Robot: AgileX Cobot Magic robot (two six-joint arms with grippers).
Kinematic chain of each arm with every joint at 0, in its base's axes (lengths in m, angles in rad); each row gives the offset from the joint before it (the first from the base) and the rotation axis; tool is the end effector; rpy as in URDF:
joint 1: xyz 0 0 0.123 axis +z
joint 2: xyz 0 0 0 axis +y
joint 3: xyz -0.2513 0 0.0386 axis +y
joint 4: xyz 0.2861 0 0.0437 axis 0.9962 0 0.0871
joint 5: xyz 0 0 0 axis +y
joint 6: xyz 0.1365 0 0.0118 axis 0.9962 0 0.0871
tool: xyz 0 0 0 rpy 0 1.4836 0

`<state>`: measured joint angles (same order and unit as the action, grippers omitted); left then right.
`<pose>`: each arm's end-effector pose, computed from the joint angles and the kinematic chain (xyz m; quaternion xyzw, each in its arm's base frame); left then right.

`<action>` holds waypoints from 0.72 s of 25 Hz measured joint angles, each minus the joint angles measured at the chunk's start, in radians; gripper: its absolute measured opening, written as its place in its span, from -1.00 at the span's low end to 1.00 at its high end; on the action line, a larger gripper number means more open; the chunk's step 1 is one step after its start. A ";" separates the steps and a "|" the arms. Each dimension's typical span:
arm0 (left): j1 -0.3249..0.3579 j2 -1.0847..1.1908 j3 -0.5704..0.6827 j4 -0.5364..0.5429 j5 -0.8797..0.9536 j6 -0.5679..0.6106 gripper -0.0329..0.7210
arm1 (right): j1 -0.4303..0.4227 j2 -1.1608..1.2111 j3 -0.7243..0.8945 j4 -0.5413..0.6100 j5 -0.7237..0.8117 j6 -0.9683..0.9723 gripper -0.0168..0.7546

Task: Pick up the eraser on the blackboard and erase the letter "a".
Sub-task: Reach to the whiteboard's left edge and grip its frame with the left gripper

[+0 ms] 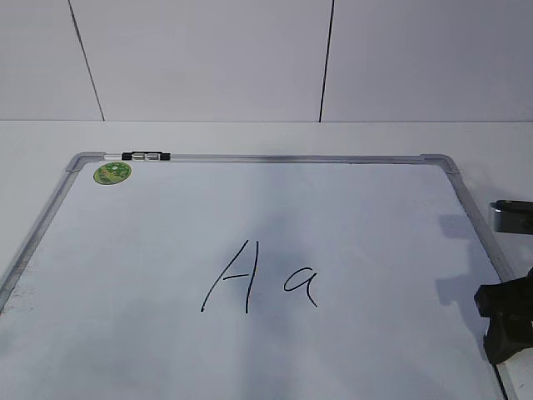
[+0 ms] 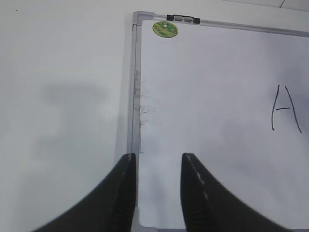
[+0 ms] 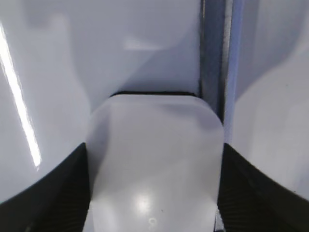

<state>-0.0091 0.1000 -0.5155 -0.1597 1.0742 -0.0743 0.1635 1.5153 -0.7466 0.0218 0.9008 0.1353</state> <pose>0.1122 -0.0202 0.2691 -0.0283 0.8745 -0.0996 0.4738 0.2551 0.0445 0.0716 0.0073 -0.9999 -0.0076 0.0070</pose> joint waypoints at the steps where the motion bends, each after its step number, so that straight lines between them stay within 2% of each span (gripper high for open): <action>1: 0.000 0.000 0.000 0.000 0.000 0.000 -0.28 | 0.000 0.000 0.000 0.000 0.000 0.000 0.42; 12: 0.000 0.007 0.000 -0.001 -0.007 0.000 -0.27 | 0.000 0.000 -0.004 -0.006 0.005 0.000 0.42; 18: 0.000 0.088 0.000 -0.009 -0.012 0.000 -0.27 | 0.000 0.006 -0.057 -0.030 0.051 0.002 0.42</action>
<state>-0.0091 0.1876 -0.5155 -0.1689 1.0625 -0.0743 0.1635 1.5215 -0.8038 -0.0077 0.9522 0.1372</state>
